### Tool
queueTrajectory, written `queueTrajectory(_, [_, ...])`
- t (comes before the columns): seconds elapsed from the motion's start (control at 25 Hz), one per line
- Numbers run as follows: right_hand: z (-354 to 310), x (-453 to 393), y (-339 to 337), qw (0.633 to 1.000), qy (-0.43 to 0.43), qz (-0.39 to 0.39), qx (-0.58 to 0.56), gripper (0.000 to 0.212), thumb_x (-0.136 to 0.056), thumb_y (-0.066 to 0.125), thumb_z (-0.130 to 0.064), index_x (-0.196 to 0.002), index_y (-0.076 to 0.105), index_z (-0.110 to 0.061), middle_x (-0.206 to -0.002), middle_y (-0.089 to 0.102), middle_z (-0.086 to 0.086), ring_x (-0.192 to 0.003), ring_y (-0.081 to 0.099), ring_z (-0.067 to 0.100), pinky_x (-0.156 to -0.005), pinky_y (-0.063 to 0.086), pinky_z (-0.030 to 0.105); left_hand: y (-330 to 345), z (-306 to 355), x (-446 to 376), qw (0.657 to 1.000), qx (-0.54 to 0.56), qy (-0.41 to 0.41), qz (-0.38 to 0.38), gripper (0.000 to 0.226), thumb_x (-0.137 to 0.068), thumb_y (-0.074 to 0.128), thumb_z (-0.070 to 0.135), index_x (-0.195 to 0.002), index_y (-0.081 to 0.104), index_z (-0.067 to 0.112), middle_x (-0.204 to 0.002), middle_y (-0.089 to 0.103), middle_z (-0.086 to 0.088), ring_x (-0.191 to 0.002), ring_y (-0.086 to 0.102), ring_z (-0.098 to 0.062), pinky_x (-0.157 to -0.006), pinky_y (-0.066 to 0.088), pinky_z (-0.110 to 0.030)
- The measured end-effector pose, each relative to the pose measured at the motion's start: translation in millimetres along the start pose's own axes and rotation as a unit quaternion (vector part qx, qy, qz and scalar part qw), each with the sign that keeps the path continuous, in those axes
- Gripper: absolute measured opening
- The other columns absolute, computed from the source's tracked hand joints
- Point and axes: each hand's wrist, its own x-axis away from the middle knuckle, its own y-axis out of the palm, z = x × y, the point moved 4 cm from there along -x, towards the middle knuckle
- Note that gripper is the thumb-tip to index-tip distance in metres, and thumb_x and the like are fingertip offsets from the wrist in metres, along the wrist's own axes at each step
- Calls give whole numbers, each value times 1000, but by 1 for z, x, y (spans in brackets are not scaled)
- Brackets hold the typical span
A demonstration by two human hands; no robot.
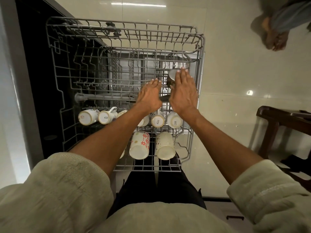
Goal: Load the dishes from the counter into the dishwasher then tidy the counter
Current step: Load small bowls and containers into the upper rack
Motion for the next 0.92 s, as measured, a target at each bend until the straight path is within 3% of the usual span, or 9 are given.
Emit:
queueTrajectory(0.36, [-4, 0, -2, 997, 19, -73, 23, 68, -102, 36, -23, -159, 4, -3, -167, 3, 17, -155, 1, 28, -126, 6, 43, -8, 4, 8, 999, -23, 10, -41, 89, -84, 59, 15, -157, 9, 7, -165, 5, -14, -153, 5, -27, -125, 5, -43])
queueTrajectory(0.56, [-33, 34, -23, 993, -43, -90, 62, 71, -101, 35, -22, -159, -3, -5, -167, -6, 15, -155, -5, 27, -121, -9, 38, -18, -3, 53, 999, 19, -17, 28, 92, -84, 58, 9, -157, 3, 7, -166, 1, -12, -153, 0, -24, -125, 1, -39])
queueTrajectory(0.72, [-82, 64, -49, 984, -129, -91, 76, 66, -105, 25, -32, -159, -2, -7, -167, -6, 13, -155, -6, 25, -126, -2, 41, -37, -10, 106, 995, 39, -26, 94, 82, -94, 51, 20, -158, 1, 7, -166, -2, -10, -153, -4, -21, -124, -3, -37])
queueTrajectory(0.92, [-166, 107, -99, 957, -270, -42, 102, 64, -107, 21, -36, -160, 0, -8, -167, -4, 12, -155, -5, 25, -126, 1, 43, -85, -42, 200, 965, 40, -64, 249, 70, -97, 43, 20, -157, 9, 6, -166, 6, -12, -153, 1, -20, -124, -4, -33])
